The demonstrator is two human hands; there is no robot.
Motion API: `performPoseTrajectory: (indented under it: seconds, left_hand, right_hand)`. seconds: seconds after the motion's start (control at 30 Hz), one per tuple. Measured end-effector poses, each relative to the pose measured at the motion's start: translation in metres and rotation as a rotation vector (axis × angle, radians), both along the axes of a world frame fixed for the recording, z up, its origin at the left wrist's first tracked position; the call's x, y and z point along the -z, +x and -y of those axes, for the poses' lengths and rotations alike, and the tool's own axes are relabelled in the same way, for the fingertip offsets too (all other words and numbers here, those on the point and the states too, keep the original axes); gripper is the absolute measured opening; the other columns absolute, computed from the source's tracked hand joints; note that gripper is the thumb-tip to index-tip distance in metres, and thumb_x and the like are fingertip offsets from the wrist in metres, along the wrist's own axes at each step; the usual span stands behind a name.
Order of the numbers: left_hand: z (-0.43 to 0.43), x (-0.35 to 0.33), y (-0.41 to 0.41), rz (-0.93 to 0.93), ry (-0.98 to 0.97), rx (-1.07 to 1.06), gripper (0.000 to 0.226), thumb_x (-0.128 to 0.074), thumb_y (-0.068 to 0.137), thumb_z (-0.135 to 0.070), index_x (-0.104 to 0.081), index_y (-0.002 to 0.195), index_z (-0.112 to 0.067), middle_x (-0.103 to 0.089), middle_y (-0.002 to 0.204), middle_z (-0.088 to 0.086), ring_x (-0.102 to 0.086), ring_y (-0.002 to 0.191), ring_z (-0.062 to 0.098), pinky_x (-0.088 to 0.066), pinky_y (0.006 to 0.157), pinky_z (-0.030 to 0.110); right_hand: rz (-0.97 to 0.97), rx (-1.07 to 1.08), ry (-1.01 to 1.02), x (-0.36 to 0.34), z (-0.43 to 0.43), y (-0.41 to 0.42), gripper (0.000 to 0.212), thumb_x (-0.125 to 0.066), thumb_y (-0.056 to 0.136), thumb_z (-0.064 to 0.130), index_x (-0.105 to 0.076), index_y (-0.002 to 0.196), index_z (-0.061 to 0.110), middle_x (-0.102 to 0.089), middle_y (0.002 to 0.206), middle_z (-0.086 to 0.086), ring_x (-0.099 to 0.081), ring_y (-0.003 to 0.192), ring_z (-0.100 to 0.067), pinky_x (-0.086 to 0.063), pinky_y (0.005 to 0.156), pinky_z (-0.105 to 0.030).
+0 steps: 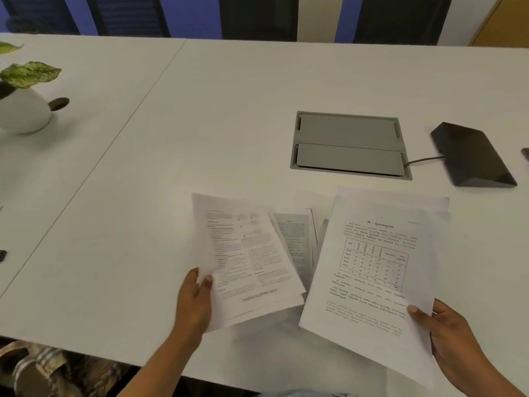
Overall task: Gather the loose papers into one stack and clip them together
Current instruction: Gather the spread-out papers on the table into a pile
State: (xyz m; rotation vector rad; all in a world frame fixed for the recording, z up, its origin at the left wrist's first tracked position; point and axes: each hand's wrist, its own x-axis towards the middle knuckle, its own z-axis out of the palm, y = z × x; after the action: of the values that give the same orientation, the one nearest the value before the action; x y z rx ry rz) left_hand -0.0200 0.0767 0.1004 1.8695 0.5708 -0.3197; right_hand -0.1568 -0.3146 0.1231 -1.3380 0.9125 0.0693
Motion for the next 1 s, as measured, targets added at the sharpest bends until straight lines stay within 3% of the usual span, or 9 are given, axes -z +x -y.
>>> performPoseTrajectory:
  seconds: [0.07,0.2,0.33,0.5,0.7,0.8,0.87,0.93,1.0]
  left_hand:
    - [-0.008,-0.014,0.002,0.060,-0.025,-0.035,0.040,-0.045,0.104,-0.027,-0.046,0.142,-0.017,-0.057,0.140,0.005,-0.056,0.123,0.029,-0.044,0.106,0.048]
    - [0.000,-0.051,0.001,0.148,-0.103,0.010,0.024,-0.043,0.105,-0.019,-0.061,0.120,-0.020,-0.070,0.113,-0.003,-0.066,0.101,0.021,-0.050,0.080,0.033]
    - [0.025,-0.075,-0.005,0.164,-0.184,0.106,0.024,-0.045,0.104,-0.026,-0.068,0.108,-0.020,-0.076,0.105,-0.003,-0.071,0.095,0.021,-0.053,0.082,0.035]
    - [0.063,-0.090,-0.010,0.160,-0.296,0.189,0.027,-0.046,0.103,-0.023,-0.071,0.101,-0.014,-0.079,0.100,-0.003,-0.075,0.089,0.016,-0.055,0.078,0.030]
    - [0.087,-0.083,-0.009,0.135,-0.180,0.270,0.026,-0.050,0.102,-0.027,-0.068,0.088,-0.015,-0.077,0.089,-0.006,-0.072,0.079,0.009,-0.052,0.061,0.012]
    - [0.087,-0.073,-0.007,0.135,-0.017,0.360,0.009,-0.059,0.097,-0.032,-0.063,0.088,-0.032,-0.068,0.100,-0.008,-0.067,0.094,0.015,-0.057,0.081,0.034]
    - [0.087,-0.071,-0.006,0.147,0.047,0.351,0.011,-0.065,0.092,-0.034,-0.055,0.096,-0.035,-0.058,0.110,-0.009,-0.061,0.103,0.016,-0.055,0.088,0.039]
    - [0.086,-0.074,-0.004,0.057,-0.051,0.288,0.024,-0.068,0.091,-0.032,-0.052,0.108,-0.031,-0.058,0.116,-0.009,-0.062,0.105,0.013,-0.053,0.087,0.034]
    - [0.085,-0.077,0.000,-0.150,-0.320,0.244,0.026,-0.067,0.093,-0.030,-0.059,0.117,-0.026,-0.070,0.118,-0.005,-0.069,0.104,0.019,-0.054,0.093,0.042]
  right_hand:
    - [0.003,-0.003,-0.013,0.001,-0.001,0.003,0.022,-0.057,0.093,0.005,-0.069,0.106,0.017,-0.080,0.094,-0.001,-0.077,0.075,-0.022,-0.061,0.067,-0.035]
    - [0.008,-0.015,-0.015,0.002,-0.008,0.012,0.024,-0.058,0.093,0.008,-0.068,0.114,0.014,-0.078,0.103,-0.007,-0.074,0.090,-0.032,-0.057,0.077,-0.041]
    - [0.006,-0.063,-0.003,0.002,-0.023,0.025,0.023,-0.057,0.095,0.011,-0.068,0.115,0.014,-0.077,0.105,-0.008,-0.072,0.096,-0.034,-0.055,0.088,-0.051]
    - [0.033,-0.092,0.040,0.001,-0.045,0.035,0.024,-0.054,0.097,0.016,-0.067,0.116,0.008,-0.076,0.107,-0.013,-0.073,0.095,-0.035,-0.057,0.083,-0.046]
    - [0.108,-0.120,0.090,-0.011,-0.056,0.038,0.025,-0.050,0.099,0.012,-0.070,0.113,0.008,-0.076,0.109,-0.012,-0.073,0.100,-0.031,-0.055,0.089,-0.045]
    - [0.145,-0.128,0.110,-0.019,-0.058,0.039,0.025,-0.050,0.098,0.011,-0.071,0.112,0.010,-0.076,0.108,-0.012,-0.073,0.099,-0.031,-0.058,0.082,-0.041]
    - [0.163,-0.128,0.120,-0.022,-0.059,0.039,0.026,-0.049,0.098,0.010,-0.071,0.112,0.011,-0.076,0.109,-0.012,-0.073,0.100,-0.030,-0.058,0.082,-0.040]
    - [0.171,-0.132,0.127,-0.024,-0.058,0.039,0.027,-0.048,0.098,0.009,-0.070,0.113,0.011,-0.076,0.109,-0.012,-0.073,0.100,-0.030,-0.059,0.081,-0.038]
    - [0.179,-0.151,0.122,-0.025,-0.059,0.039,0.027,-0.048,0.098,0.009,-0.070,0.113,0.011,-0.076,0.110,-0.012,-0.073,0.100,-0.030,-0.058,0.083,-0.040]
